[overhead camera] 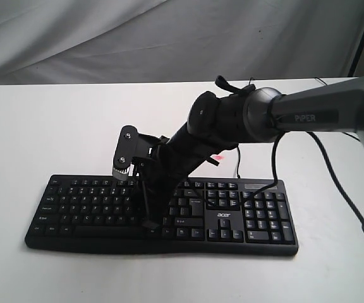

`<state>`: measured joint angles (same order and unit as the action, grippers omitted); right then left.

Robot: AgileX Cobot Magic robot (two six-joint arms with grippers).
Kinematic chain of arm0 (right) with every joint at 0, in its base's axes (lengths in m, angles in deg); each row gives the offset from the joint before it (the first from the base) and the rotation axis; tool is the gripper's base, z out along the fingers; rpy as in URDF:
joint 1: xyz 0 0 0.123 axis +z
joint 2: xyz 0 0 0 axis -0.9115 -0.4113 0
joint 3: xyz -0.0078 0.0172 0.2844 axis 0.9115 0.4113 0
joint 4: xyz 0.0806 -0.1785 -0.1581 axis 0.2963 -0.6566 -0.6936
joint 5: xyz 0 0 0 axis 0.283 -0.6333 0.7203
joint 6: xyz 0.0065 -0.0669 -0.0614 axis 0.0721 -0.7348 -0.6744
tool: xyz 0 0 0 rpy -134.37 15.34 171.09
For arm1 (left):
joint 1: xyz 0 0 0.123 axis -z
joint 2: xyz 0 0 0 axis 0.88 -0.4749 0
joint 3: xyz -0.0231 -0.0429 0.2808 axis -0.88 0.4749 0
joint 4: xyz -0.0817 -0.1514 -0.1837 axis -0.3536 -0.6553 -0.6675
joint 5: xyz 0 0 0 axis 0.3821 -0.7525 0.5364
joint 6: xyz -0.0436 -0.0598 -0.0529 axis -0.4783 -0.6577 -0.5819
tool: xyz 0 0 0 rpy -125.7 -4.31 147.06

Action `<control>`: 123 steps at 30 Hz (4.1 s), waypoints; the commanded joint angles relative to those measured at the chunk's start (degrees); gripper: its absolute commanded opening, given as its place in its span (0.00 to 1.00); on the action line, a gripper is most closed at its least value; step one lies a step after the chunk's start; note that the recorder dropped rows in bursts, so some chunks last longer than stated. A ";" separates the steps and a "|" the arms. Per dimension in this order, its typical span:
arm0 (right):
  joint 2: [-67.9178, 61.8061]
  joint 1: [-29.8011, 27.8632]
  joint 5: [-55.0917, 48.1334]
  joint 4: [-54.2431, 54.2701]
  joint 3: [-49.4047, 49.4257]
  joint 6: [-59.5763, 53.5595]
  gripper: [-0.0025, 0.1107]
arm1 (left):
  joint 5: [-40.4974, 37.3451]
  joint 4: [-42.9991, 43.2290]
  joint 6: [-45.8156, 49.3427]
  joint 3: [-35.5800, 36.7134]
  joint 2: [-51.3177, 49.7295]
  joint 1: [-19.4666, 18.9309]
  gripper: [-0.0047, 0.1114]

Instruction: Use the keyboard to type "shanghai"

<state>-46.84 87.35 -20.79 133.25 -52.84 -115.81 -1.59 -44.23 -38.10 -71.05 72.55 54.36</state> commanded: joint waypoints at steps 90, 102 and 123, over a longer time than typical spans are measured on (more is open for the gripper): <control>76.01 -0.50 -1.92 -57.03 6.36 74.92 0.02 | 0.30 -0.03 -0.16 0.29 -0.18 0.22 0.05; 99.24 -17.79 25.39 -55.91 47.08 82.61 0.02 | 0.30 -0.03 -0.16 0.29 -0.18 0.22 0.05; 125.05 -17.79 30.03 -53.98 77.06 79.50 0.02 | 0.30 -0.03 -0.16 0.29 -0.18 0.22 0.05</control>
<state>75.29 70.06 10.22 78.83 21.73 -35.64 -1.59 -44.23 -38.10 -71.05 72.55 54.36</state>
